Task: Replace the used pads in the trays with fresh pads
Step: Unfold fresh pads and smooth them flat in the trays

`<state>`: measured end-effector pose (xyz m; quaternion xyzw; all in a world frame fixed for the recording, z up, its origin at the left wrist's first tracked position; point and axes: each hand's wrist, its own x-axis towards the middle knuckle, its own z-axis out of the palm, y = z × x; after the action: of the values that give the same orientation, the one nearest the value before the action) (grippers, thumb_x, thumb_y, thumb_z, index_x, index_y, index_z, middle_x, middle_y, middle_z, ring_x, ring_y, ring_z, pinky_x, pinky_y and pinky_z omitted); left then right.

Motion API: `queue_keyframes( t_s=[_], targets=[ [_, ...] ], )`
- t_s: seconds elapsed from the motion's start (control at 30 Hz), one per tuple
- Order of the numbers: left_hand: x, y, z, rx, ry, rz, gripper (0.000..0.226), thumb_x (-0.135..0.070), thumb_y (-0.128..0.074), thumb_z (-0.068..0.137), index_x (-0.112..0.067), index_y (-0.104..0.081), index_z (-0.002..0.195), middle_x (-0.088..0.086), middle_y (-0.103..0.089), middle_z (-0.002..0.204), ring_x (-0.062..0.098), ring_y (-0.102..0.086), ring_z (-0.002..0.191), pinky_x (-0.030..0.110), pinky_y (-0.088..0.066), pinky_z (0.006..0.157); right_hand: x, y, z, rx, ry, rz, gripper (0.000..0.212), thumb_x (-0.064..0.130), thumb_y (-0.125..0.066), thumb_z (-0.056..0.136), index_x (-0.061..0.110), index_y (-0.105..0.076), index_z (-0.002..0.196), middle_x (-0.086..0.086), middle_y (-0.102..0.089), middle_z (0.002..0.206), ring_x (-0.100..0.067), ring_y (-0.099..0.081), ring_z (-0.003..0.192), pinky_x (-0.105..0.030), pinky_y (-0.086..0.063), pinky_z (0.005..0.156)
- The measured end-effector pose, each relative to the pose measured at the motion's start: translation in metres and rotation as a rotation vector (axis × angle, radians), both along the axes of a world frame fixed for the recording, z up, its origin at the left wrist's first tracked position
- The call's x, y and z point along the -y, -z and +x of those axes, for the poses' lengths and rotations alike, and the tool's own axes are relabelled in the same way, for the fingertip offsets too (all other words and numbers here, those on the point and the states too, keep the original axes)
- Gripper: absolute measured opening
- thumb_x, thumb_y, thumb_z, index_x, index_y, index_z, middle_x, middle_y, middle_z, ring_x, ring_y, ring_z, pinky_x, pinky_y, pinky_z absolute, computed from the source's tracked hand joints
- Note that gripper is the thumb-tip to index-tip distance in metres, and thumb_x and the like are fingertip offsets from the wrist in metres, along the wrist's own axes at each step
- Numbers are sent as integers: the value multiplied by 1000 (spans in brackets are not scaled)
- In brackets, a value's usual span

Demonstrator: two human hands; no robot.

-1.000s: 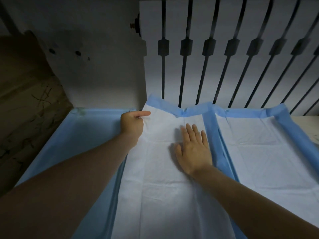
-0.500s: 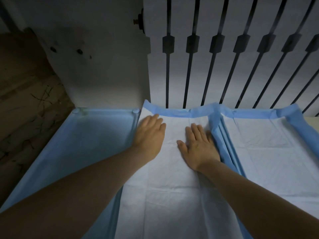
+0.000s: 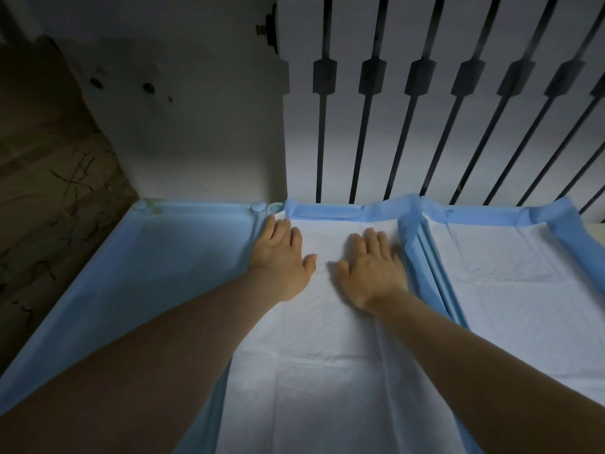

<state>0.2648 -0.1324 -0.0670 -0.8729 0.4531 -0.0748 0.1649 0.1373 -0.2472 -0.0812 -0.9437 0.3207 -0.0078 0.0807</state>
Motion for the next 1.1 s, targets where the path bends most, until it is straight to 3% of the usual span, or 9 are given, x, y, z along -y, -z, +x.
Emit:
queue_keyframes(
  t_s=[0.07, 0.2, 0.33, 0.47, 0.63, 0.77, 1.1],
  targets=[
    [0, -1, -1, 4, 7, -8, 75, -55, -6, 97, -4, -17, 151, 18, -17, 158, 31, -8, 147, 47, 1, 120, -10, 1, 16, 22, -104, -60, 67, 50, -17, 99, 14, -5, 154, -9, 2, 163, -25, 8, 149, -47, 2, 121],
    [2, 0, -1, 65, 24, 68, 71, -52, -5, 98, -6, -15, 152, 17, -16, 159, 32, -9, 147, 47, -1, 119, -22, 6, 39, 78, -233, 22, 59, 42, -16, 102, 17, -11, 155, -3, -5, 163, -17, 2, 150, -40, 3, 122],
    [0, 1, 1, 39, 34, 5, 75, -55, -5, 97, -4, -20, 150, 18, -21, 157, 32, -14, 146, 47, -3, 119, -4, 5, 26, 12, -112, -39, 71, 52, -13, 100, 8, -3, 155, -10, 2, 162, -23, 6, 150, -39, 4, 121],
    [-1, 0, 2, 18, 39, -2, 76, -56, -5, 97, -4, -19, 151, 17, -18, 158, 31, -11, 147, 48, -2, 120, 17, -3, 7, 3, 94, 43, 82, 60, -20, 98, 3, 1, 153, -14, 5, 162, -27, 5, 149, -38, 2, 119],
    [0, 0, 3, 12, 36, 5, 76, -57, -5, 96, -6, -19, 151, 17, -17, 159, 32, -9, 147, 48, -1, 120, 17, -4, 10, 50, 148, 86, 84, 58, -26, 96, 3, 1, 153, -15, 1, 162, -27, -3, 149, -36, -4, 119],
    [0, 0, 3, 19, 37, 8, 76, -57, -6, 97, -6, -20, 151, 16, -18, 159, 31, -10, 147, 47, -2, 120, 17, -3, 14, 45, 183, -10, 88, 63, -26, 93, 2, -4, 152, -18, -9, 160, -30, -11, 148, -39, -8, 120],
    [-1, 2, 2, -4, 19, 7, 77, -58, -5, 96, -7, -18, 151, 17, -16, 159, 33, -9, 147, 47, -1, 120, 14, -1, -1, 25, 125, 72, 87, 65, -23, 94, 7, 6, 153, -12, 9, 162, -26, 7, 149, -37, 4, 117]
  ],
)
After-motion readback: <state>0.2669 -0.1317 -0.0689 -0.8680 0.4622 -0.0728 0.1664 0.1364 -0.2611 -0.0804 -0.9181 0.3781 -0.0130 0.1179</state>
